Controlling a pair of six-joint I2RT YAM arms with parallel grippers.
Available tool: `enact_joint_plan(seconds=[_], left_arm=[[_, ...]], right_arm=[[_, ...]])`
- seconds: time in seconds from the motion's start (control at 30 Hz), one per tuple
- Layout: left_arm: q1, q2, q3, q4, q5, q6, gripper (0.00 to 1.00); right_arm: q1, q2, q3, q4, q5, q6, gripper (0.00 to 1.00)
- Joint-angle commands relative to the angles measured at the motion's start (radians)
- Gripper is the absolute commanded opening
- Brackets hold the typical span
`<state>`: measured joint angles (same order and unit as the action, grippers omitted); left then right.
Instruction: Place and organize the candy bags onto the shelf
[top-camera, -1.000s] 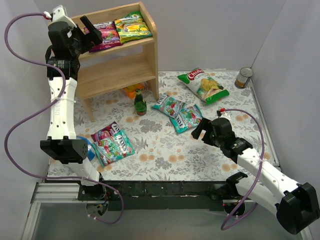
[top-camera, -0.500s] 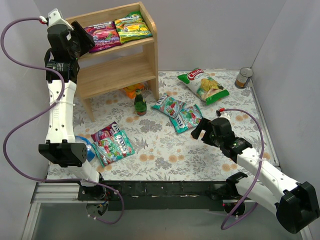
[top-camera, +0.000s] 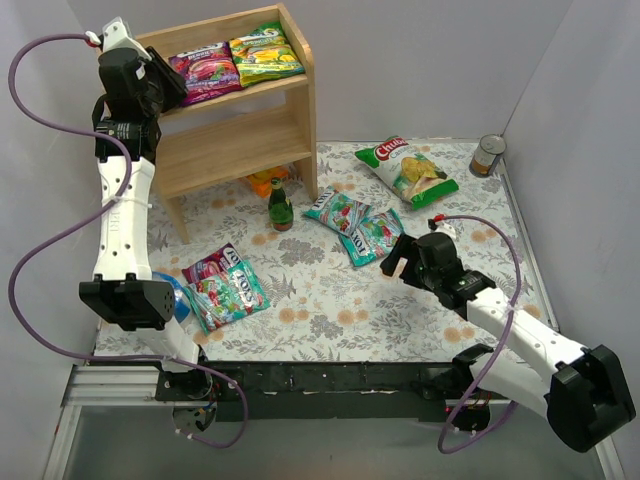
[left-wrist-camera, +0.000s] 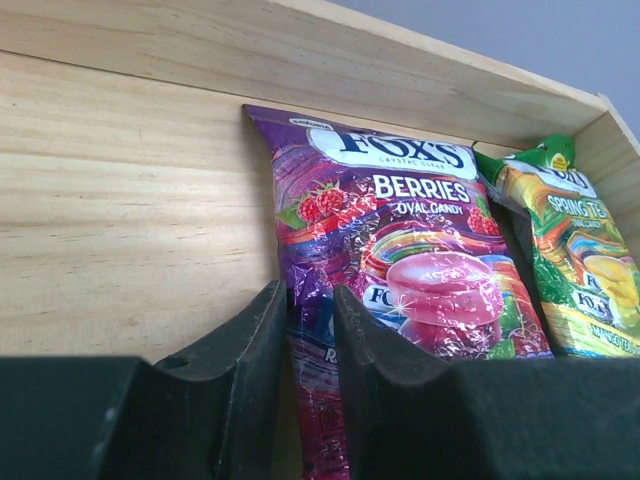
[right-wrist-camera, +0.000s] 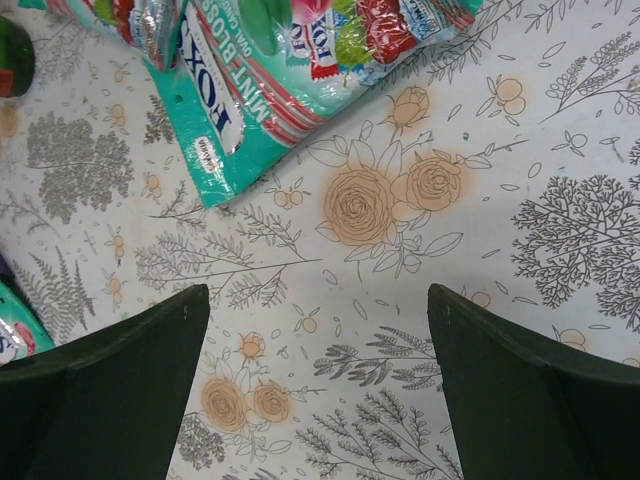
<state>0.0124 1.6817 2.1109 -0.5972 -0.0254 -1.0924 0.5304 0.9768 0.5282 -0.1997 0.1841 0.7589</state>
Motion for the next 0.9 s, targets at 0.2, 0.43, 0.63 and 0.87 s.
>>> enact_joint_plan(seconds=[0.2,0.43,0.63,0.87], left_arm=[[0.003,-0.060,0.026,-0.003,0.005,0.031,0.73],[0.001,-0.204,-0.067,0.071,0.021,0.034,0.85],[0.001,-0.375,-0.285,0.174,0.214,-0.013,0.98],[0.001,-0.568,-0.535,0.234,0.467,-0.084,0.98]], right_arm=[[-0.013,0.264,0.145,0.069,0.089,-0.027,0.98],[-0.033,0.338,0.130,0.146,0.060,-0.004,0.97],[-0.067,0.390,0.101,0.227,0.003,0.010,0.97],[-0.102,0.404,0.067,0.295,-0.090,0.000,0.97]])
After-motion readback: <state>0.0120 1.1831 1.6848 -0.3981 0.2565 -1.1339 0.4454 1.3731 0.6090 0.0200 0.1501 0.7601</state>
